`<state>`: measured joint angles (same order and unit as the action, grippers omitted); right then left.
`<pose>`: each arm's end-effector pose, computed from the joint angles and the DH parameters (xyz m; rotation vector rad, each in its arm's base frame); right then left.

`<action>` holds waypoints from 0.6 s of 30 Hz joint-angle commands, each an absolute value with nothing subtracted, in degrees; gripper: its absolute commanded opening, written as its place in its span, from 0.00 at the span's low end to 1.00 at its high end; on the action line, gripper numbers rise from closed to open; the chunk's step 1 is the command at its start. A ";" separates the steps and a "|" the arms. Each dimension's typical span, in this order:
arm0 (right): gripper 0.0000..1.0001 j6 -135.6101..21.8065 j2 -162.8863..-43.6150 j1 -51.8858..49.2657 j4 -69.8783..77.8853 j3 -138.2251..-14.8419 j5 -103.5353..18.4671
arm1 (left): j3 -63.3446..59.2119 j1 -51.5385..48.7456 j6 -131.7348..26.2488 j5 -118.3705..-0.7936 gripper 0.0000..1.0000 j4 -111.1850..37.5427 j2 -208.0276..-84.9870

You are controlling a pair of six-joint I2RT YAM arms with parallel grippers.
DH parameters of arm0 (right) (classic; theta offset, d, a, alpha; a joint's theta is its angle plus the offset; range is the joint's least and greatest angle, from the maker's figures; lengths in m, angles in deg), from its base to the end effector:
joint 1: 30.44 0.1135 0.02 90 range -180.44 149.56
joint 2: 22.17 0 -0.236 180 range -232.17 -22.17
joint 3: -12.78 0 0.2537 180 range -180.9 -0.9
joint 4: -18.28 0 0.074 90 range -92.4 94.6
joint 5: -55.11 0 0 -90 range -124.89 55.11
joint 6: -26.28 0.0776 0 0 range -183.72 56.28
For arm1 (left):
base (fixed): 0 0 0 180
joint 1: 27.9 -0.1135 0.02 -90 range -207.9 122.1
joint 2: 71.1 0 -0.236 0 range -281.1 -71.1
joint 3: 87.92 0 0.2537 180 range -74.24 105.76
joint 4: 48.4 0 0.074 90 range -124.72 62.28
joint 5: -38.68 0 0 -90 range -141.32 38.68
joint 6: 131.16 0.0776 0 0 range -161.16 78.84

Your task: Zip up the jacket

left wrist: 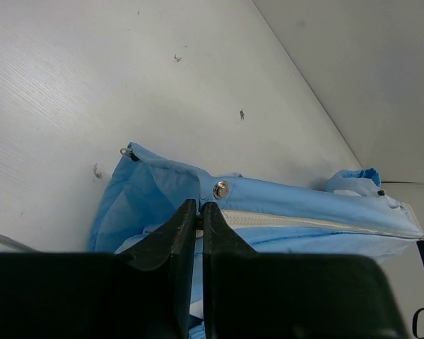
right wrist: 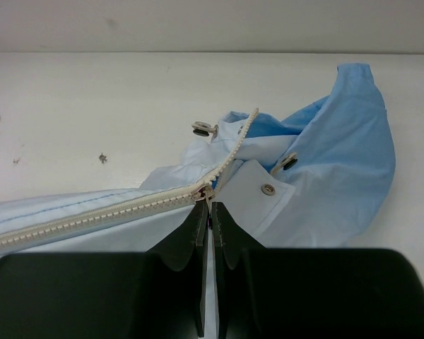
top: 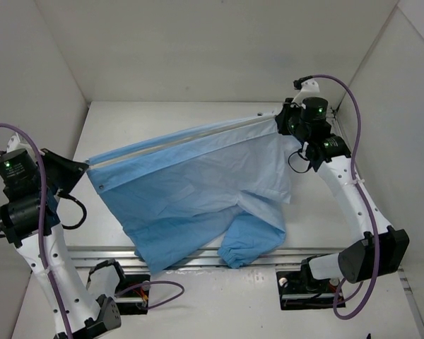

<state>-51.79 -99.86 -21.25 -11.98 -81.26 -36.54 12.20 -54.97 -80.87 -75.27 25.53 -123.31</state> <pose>0.3553 0.0597 0.3791 0.0230 1.8227 0.2872 0.1708 0.0519 0.4247 -0.8839 1.8250 -0.5620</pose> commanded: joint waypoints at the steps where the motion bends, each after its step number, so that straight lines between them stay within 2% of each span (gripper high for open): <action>1: 0.00 -53.79 -98.55 -26.92 -5.07 -86.42 -23.21 | 14.27 -57.95 -78.34 -63.10 0.00 20.13 -122.52; 10: 0.00 -54.05 -99.51 -28.15 -5.60 -86.42 -20.82 | 13.92 -57.95 -78.60 -63.18 0.00 20.39 -121.02; 16: 0.00 -52.55 -99.07 -24.38 -4.63 -87.73 -37.76 | 12.25 -57.95 -78.08 -67.39 0.00 17.67 -120.41; 18: 0.00 -52.55 -99.95 -20.61 -3.84 -92.11 -38.41 | 12.86 -57.95 -77.99 -68.63 0.00 16.18 -120.41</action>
<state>-51.27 -100.23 -22.01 -13.55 -84.34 -42.44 11.67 -55.97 -80.41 -74.94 24.50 -120.31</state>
